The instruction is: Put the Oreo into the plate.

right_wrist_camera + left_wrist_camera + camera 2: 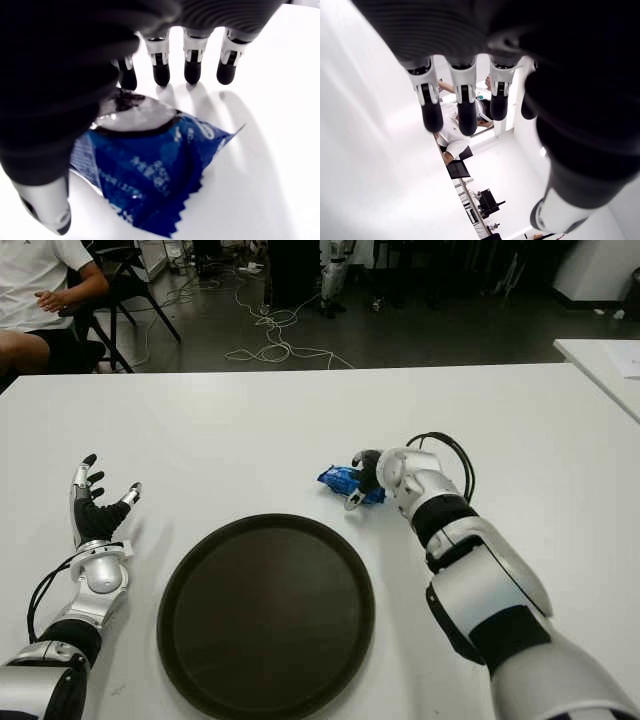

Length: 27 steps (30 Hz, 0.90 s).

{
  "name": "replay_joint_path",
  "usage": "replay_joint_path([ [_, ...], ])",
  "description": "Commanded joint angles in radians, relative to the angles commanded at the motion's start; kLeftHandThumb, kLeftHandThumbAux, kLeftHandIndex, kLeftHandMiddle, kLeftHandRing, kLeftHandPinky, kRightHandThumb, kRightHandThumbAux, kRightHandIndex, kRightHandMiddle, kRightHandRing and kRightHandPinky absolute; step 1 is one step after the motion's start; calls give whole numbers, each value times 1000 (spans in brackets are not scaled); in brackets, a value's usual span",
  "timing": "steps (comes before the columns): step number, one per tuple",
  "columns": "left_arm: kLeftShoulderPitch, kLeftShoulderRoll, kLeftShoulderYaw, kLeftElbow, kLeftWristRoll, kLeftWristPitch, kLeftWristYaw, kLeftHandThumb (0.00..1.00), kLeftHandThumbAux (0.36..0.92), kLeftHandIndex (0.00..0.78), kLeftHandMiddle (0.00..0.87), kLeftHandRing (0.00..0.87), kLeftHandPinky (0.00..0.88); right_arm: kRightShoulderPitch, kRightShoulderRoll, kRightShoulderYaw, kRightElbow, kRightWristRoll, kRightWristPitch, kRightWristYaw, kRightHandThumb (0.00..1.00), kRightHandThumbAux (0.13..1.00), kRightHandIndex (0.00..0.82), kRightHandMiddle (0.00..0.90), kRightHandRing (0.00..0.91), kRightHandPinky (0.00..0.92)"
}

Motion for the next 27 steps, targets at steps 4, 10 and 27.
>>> replay_joint_path([
  [4, -1, -2, 2, 2, -5, 4, 1, 117, 817, 119, 120, 147, 211, 2, 0, -4, 0, 3, -3, -5, 0, 726, 58, 78, 30, 0],
  [10, -3, -4, 3, 2, -9, 12, -5, 119, 811, 110, 121, 145, 208, 3, 7, -7, 15, 4, -1, -25, 0, 720, 61, 79, 32, 0],
  [27, 2, -2, 1, -4, -8, 14, -17, 111, 785, 100, 101, 130, 198, 5, 18, -8, 17, 4, 11, -35, 0, 723, 53, 74, 31, 0],
])
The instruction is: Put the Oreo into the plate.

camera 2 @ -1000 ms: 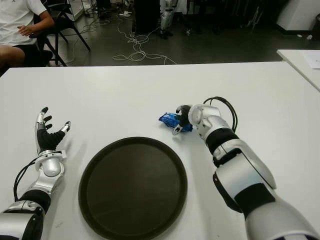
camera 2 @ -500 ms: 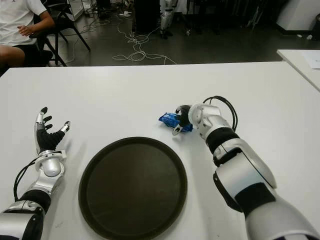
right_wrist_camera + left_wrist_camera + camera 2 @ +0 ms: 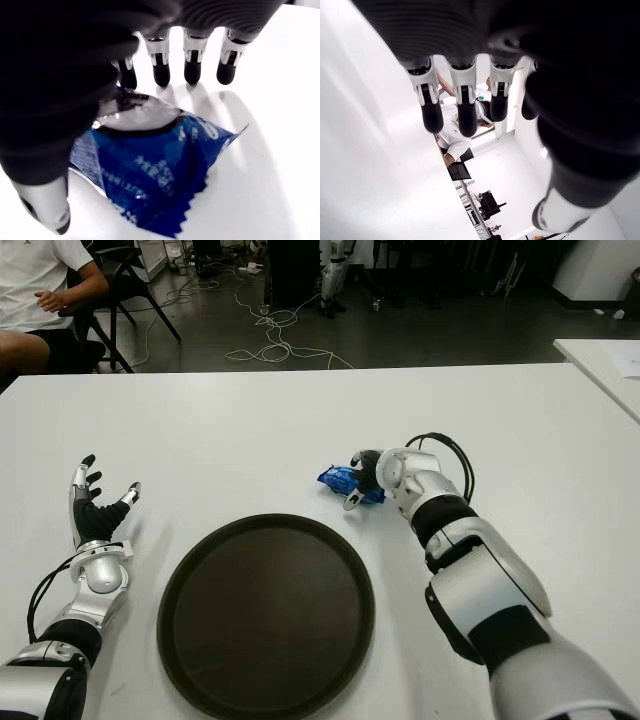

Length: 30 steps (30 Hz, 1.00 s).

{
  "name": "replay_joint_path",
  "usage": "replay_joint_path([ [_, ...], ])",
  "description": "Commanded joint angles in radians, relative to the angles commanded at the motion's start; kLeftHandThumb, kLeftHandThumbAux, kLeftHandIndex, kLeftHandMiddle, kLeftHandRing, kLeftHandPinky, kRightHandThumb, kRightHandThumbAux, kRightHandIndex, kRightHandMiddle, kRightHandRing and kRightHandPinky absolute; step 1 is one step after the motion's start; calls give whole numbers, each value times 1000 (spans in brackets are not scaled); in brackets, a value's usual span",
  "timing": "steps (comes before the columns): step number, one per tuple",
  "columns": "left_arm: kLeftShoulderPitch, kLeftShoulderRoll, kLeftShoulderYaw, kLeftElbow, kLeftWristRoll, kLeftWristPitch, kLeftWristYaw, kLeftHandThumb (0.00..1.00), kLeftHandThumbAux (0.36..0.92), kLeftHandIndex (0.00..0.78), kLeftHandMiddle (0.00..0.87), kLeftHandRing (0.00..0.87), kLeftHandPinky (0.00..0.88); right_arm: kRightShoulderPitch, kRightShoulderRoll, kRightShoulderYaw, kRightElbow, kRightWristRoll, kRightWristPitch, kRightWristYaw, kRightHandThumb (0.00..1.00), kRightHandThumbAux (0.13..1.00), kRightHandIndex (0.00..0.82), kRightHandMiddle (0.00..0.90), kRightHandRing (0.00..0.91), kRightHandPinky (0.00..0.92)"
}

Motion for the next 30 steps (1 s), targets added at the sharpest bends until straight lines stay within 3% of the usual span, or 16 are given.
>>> replay_joint_path([
  [11, 2, 1, 8, -1, -9, -6, -17, 116, 813, 114, 97, 114, 145, 4, 13, -9, 24, 8, -1, -17, 0, 734, 51, 81, 26, 0],
  [30, -1, 1, 5, 3, 0, -4, 4, 112, 814, 112, 110, 136, 181, 7, 25, -2, 30, 1, 9, -30, 0, 728, 64, 85, 40, 0],
])
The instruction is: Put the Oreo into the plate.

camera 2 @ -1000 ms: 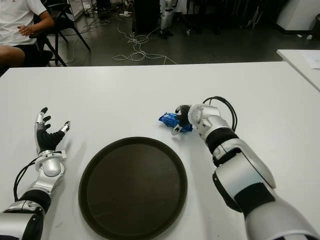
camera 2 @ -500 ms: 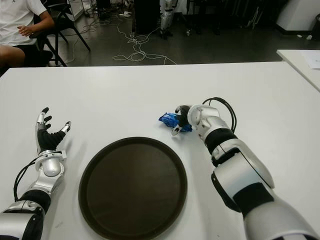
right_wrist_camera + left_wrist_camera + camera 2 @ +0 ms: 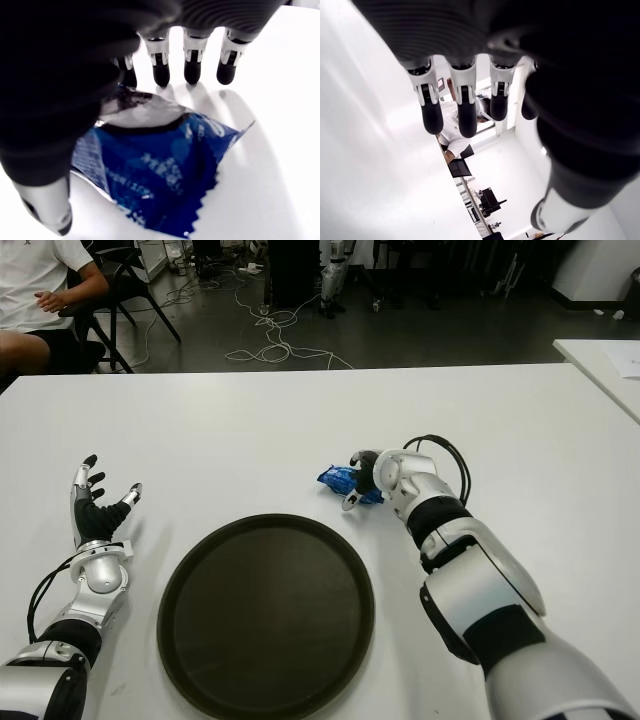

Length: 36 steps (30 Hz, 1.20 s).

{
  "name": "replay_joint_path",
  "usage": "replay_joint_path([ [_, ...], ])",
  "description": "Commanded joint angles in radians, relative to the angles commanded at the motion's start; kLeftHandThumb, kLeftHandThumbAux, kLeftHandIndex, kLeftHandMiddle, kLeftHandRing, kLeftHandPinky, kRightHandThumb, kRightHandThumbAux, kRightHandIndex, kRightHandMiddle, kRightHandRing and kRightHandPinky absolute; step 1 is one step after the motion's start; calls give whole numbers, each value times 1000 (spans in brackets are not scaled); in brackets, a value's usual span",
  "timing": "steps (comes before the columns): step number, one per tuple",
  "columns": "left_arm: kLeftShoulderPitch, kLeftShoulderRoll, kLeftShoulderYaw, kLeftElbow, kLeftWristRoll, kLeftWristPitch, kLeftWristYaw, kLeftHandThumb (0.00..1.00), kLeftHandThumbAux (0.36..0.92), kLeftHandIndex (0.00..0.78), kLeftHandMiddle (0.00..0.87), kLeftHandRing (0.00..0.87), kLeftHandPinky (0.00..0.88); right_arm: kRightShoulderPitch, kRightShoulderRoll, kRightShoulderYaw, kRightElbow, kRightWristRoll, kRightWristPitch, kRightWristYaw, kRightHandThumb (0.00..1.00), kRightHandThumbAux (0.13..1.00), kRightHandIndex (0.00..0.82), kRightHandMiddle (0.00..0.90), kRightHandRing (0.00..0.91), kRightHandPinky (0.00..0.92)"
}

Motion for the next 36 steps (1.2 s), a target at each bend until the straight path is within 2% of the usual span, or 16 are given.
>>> replay_joint_path([
  [14, 2, 2, 2, -1, -6, -14, -15, 133, 816, 108, 98, 126, 187, 14, 22, 11, 3, -9, 21, -28, 0, 738, 74, 91, 50, 0],
  [36, 2, 2, -2, 3, 4, -25, 4, 113, 817, 122, 123, 139, 172, 16, 33, 9, 6, -6, 44, -45, 0, 742, 71, 89, 54, 0],
])
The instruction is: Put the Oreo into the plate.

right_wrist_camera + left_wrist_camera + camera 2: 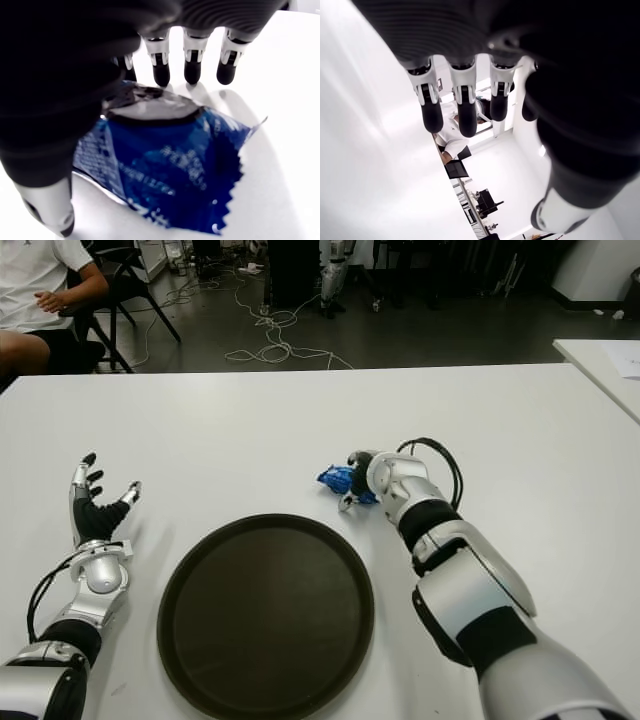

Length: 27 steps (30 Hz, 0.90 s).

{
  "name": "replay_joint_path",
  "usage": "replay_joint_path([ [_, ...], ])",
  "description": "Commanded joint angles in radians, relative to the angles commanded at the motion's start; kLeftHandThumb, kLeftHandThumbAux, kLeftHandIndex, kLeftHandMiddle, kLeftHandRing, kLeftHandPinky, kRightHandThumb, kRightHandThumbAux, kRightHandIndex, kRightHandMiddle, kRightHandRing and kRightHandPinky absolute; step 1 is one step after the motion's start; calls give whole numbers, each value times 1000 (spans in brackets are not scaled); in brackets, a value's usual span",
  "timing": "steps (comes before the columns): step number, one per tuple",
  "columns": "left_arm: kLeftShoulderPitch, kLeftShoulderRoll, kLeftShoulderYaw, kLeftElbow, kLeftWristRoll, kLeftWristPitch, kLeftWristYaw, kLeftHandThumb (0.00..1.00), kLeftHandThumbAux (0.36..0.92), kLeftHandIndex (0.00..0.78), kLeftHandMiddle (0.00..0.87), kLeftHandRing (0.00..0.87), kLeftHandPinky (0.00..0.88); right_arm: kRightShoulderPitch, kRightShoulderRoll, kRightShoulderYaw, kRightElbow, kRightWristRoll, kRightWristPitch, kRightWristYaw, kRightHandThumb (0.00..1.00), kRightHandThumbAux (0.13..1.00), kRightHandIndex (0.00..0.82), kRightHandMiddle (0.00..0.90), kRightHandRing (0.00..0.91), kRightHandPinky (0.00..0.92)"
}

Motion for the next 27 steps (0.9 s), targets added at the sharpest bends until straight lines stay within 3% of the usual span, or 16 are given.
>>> replay_joint_path([
  [4, 0, 0, 0, 0, -1, 0, -2, 127, 814, 132, 129, 150, 207, 2, 0, 0, -6, 0, 1, -2, 0, 753, 69, 89, 54, 0],
  [18, 2, -2, 0, -5, -5, 8, -6, 107, 820, 119, 111, 128, 165, -1, 1, 21, -3, -15, 14, -12, 0, 760, 74, 104, 66, 0],
  [24, 2, -2, -1, -6, -3, 7, 0, 109, 836, 135, 117, 131, 164, 13, 0, 12, -13, -8, 15, -88, 0, 773, 90, 142, 102, 15],
  [26, 2, -1, -2, -6, 0, 8, 3, 104, 831, 130, 114, 131, 170, 32, -1, -4, -21, -1, 9, -177, 0, 779, 107, 157, 127, 50],
  [27, 2, -1, -3, -6, 1, 8, 3, 101, 829, 124, 109, 130, 178, 41, -1, -12, -24, 2, 5, -220, 11, 797, 163, 199, 186, 159],
])
